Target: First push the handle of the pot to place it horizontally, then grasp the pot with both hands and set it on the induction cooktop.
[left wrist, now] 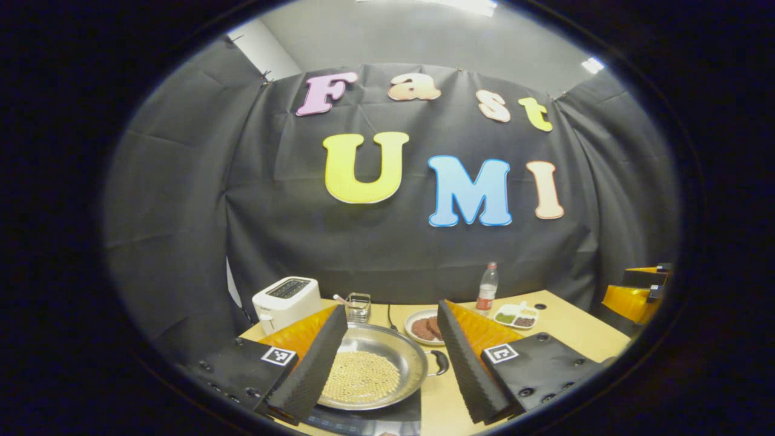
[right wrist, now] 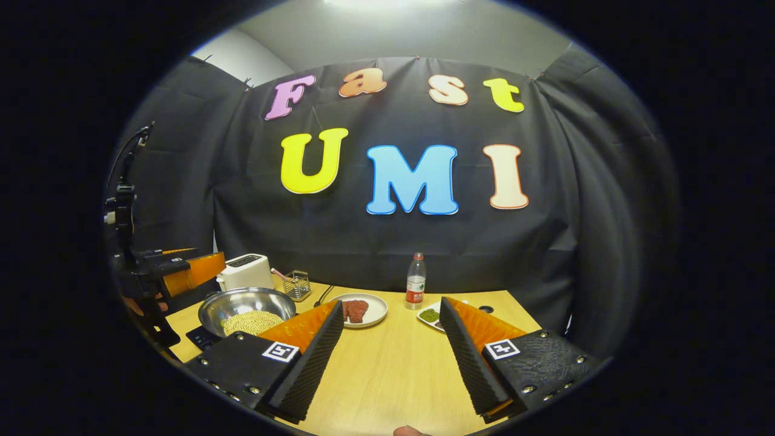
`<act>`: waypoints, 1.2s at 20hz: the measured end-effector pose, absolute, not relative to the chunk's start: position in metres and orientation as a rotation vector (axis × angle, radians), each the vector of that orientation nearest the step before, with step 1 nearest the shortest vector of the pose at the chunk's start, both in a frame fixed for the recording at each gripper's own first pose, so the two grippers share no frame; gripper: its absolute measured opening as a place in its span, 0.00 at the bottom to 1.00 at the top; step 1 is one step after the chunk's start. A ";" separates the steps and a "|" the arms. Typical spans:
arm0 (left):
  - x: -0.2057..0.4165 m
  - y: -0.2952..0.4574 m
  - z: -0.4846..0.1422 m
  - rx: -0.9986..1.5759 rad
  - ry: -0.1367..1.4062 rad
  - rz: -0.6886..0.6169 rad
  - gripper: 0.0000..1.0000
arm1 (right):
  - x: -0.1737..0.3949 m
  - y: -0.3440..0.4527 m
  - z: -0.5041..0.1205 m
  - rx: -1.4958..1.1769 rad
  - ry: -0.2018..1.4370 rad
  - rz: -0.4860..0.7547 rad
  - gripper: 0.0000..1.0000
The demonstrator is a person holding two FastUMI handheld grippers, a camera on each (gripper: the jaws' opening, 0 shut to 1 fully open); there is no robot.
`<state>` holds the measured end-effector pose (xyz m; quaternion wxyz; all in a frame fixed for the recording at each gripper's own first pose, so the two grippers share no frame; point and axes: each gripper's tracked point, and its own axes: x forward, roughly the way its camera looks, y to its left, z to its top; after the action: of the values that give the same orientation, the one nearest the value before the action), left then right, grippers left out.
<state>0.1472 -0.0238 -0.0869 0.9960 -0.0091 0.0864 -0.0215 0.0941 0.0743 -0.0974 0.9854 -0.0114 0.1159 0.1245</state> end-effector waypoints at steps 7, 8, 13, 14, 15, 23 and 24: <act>0.086 -0.091 -0.043 -0.028 0.093 -0.091 0.94 | 0.052 0.024 -0.062 -0.005 0.159 0.245 0.96; 0.080 -0.095 -0.038 -0.026 0.084 -0.099 0.94 | 0.047 0.021 -0.057 0.004 0.148 0.234 0.96; 0.055 -0.093 -0.026 -0.004 0.053 -0.128 0.99 | 0.033 0.019 -0.039 0.040 0.094 0.194 0.96; 0.051 -0.088 -0.024 -0.003 0.048 -0.124 0.99 | 0.029 0.021 -0.037 0.042 0.088 0.193 0.96; 0.048 -0.083 -0.019 -0.007 0.047 -0.121 0.99 | 0.028 0.024 -0.033 0.043 0.074 0.188 0.96; 0.029 -0.042 0.010 0.053 -0.022 -0.093 0.96 | 0.019 0.041 -0.024 0.072 0.059 0.182 0.96; 0.026 -0.040 0.010 0.048 -0.021 -0.091 0.96 | 0.019 0.042 -0.023 0.080 0.062 0.187 0.96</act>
<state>0.0258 -0.0400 0.0097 0.9986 0.0240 -0.0103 -0.0456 0.0194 0.0419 -0.0231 0.9943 0.0401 0.0310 0.0936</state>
